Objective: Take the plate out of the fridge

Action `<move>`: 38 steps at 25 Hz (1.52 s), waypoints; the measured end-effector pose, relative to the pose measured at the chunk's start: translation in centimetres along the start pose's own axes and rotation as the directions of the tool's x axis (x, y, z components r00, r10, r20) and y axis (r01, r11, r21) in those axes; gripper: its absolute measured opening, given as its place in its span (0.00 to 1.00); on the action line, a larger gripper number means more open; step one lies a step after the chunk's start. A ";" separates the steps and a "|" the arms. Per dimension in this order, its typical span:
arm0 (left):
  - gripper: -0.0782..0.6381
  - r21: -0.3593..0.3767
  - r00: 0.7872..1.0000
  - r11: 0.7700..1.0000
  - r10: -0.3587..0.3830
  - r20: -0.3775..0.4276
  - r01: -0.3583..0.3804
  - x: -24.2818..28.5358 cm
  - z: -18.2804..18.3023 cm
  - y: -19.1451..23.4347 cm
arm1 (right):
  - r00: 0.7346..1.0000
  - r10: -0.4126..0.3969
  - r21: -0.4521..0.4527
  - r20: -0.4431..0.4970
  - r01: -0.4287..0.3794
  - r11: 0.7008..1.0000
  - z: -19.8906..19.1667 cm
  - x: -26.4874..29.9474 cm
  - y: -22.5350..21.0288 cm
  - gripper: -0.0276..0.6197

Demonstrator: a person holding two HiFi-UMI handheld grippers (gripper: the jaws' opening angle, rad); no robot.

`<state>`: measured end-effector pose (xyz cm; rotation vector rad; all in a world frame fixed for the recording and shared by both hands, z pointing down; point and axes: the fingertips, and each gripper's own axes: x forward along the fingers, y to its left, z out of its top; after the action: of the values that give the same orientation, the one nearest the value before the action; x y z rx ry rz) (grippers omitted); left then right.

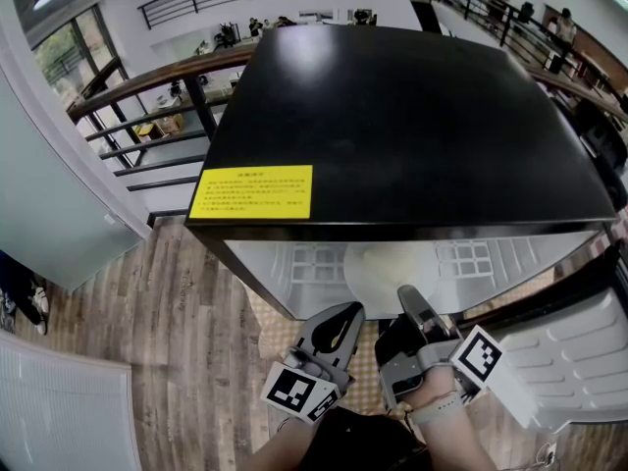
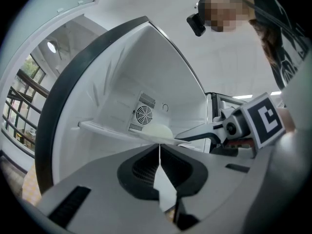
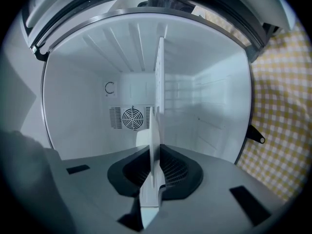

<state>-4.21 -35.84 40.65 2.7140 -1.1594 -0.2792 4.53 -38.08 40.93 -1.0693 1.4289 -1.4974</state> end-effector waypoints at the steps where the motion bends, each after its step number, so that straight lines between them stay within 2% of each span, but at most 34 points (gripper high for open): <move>1: 0.13 -0.001 1.000 1.000 -0.001 0.000 0.001 0.1 0.0 0.0 | 1.000 0.008 0.001 -0.001 -0.008 1.000 0.0 0.0 0.1 0.12; 10: 0.13 -0.004 1.000 1.000 -0.011 -0.010 0.011 0.4 -0.3 0.0 | 0.999 0.041 0.058 0.019 -0.042 0.997 0.5 0.6 -0.1 0.12; 23: 0.13 -0.008 1.000 1.000 -0.011 -0.017 0.011 -0.6 -0.4 0.0 | 0.997 0.076 0.024 0.018 -0.077 0.997 -0.1 -0.1 0.1 0.12; 38: 0.13 -0.010 0.998 0.998 -0.060 -0.034 0.060 -2.4 -1.0 -1.9 | 0.990 0.131 0.008 0.051 -0.132 0.991 -0.8 -3.6 0.3 0.12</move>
<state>-4.25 -32.70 41.39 2.7382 -1.0669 -0.2447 4.95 -34.47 40.41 -0.9794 1.4267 -1.3739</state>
